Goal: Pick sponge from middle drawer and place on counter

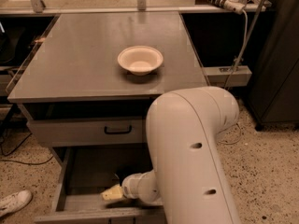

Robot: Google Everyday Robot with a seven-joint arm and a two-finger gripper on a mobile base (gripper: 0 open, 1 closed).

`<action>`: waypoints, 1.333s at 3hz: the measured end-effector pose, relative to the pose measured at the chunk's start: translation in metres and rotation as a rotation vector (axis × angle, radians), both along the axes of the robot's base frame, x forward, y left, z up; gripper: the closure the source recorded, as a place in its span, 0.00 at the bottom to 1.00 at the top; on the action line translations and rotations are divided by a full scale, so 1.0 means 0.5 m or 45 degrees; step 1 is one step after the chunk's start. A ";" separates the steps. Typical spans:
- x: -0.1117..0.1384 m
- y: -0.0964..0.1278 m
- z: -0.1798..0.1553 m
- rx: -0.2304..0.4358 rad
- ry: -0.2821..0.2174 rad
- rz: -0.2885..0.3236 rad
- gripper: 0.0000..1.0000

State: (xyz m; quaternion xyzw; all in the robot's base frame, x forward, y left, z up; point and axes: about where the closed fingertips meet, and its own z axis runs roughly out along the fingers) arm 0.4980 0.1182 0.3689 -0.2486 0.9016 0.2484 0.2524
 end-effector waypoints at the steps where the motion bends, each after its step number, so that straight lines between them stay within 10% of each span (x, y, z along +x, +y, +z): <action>1: 0.001 0.001 0.000 0.001 0.000 0.000 0.19; 4: 0.001 0.001 0.000 0.001 0.000 0.000 0.89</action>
Offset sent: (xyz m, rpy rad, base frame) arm 0.0003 0.0003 -0.0002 0.0005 -0.0001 -0.0003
